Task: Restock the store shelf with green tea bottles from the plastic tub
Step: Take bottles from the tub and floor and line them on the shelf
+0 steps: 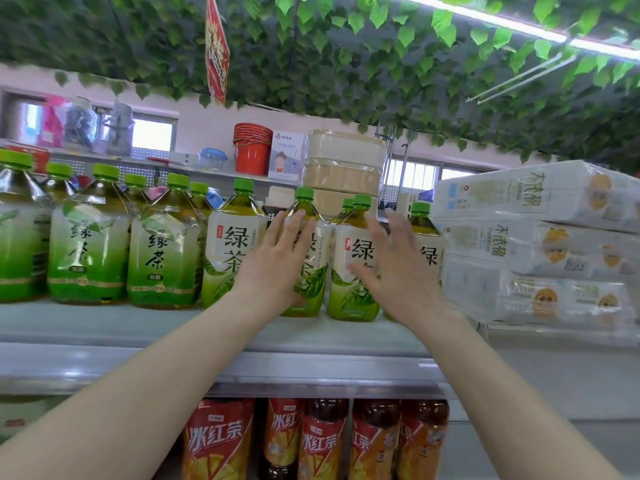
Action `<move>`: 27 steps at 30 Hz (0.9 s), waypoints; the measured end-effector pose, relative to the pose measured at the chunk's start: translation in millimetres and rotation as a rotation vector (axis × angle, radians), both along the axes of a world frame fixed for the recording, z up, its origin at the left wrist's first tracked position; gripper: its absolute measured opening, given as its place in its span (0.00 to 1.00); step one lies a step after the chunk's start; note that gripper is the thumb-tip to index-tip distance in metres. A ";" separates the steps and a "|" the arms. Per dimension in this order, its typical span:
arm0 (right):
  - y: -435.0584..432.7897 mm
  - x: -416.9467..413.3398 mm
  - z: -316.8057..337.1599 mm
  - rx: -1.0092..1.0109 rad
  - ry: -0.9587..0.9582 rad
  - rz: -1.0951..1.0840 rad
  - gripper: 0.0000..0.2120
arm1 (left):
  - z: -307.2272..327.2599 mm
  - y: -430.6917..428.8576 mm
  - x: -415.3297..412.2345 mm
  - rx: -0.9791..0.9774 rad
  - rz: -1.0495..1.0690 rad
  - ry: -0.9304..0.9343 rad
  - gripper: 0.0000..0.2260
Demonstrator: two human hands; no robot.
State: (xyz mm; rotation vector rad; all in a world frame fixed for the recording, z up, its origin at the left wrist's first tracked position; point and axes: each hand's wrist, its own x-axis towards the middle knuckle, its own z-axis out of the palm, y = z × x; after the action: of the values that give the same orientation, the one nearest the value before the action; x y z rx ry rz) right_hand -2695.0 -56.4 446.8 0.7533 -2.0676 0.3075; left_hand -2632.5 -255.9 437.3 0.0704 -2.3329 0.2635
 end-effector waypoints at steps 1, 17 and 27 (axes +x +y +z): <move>-6.4 1.4 -4.7 0.084 -0.019 -0.030 0.41 | 0.2 0.5 0.5 -0.003 0.005 -0.007 0.58; -33.2 12.4 -7.2 0.176 0.008 -0.080 0.48 | -0.3 -30.3 17.8 0.013 -0.082 0.086 0.54; -79.9 13.8 -0.8 0.389 0.043 -0.088 0.55 | -3.6 -77.9 40.3 0.057 0.032 -0.005 0.57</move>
State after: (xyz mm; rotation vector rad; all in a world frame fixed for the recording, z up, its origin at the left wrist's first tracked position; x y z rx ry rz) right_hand -2681.2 -136.3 446.0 0.8847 -2.1377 -0.1665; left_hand -2592.2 -333.7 433.7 0.1357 -2.3457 0.2132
